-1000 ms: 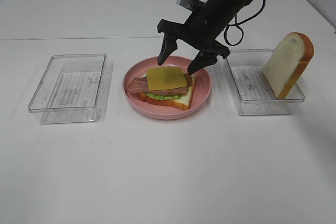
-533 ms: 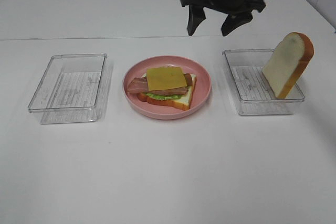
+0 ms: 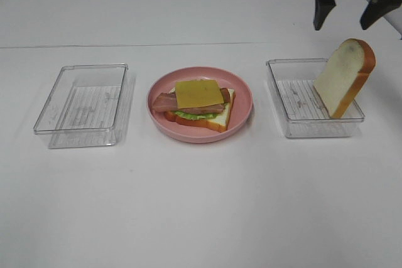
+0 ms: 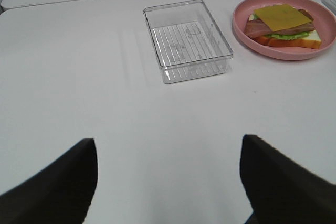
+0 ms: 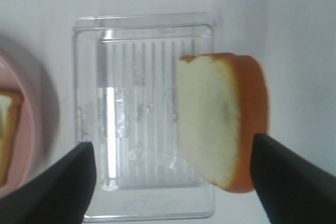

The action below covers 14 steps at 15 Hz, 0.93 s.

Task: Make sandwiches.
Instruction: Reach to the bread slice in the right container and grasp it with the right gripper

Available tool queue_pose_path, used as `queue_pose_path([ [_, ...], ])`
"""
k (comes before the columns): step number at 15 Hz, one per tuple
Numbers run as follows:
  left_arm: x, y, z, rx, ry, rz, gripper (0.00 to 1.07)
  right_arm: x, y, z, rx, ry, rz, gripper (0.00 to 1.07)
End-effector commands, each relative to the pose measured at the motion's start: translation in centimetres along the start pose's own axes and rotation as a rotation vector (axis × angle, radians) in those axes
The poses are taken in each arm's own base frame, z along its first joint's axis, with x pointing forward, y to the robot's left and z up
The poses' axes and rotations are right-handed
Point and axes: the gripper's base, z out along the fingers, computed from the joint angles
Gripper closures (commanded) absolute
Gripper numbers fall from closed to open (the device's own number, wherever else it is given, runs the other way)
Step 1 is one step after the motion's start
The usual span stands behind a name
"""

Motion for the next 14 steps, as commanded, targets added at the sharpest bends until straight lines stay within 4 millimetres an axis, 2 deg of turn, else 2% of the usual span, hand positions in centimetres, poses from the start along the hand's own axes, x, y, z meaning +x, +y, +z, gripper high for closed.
queue_pose_path([
  [1, 0.1, 0.0, -0.3, 0.002, -0.03, -0.004, 0.34, -0.1, -2.7, -0.4, 0.027, 0.015, 0.052, 0.31],
  [3, 0.1, 0.0, -0.3, 0.002, -0.03, -0.004, 0.34, 0.0, -5.2, -0.5, 0.032, 0.041, 0.071, 0.31],
  [6, 0.1, 0.0, -0.3, 0.002, -0.03, -0.004, 0.34, 0.0, -4.5, 0.0, -0.035, 0.047, 0.015, 0.31],
  [10, 0.1, 0.0, -0.3, 0.002, -0.03, -0.004, 0.34, 0.2, -4.4, 2.7, -0.06, 0.121, 0.016, 0.31],
  [11, 0.1, 0.0, -0.3, 0.002, -0.03, -0.004, 0.34, 0.4, -4.5, 4.0, -0.048, 0.149, 0.016, 0.31],
  [13, 0.1, 0.0, -0.3, 0.002, -0.03, -0.004, 0.34, 0.4, -4.5, 4.6, -0.048, 0.158, 0.017, 0.32],
  [14, 0.1, 0.0, -0.3, 0.002, -0.03, -0.004, 0.34, 0.4, -4.5, 5.0, -0.047, 0.168, 0.017, 0.36],
])
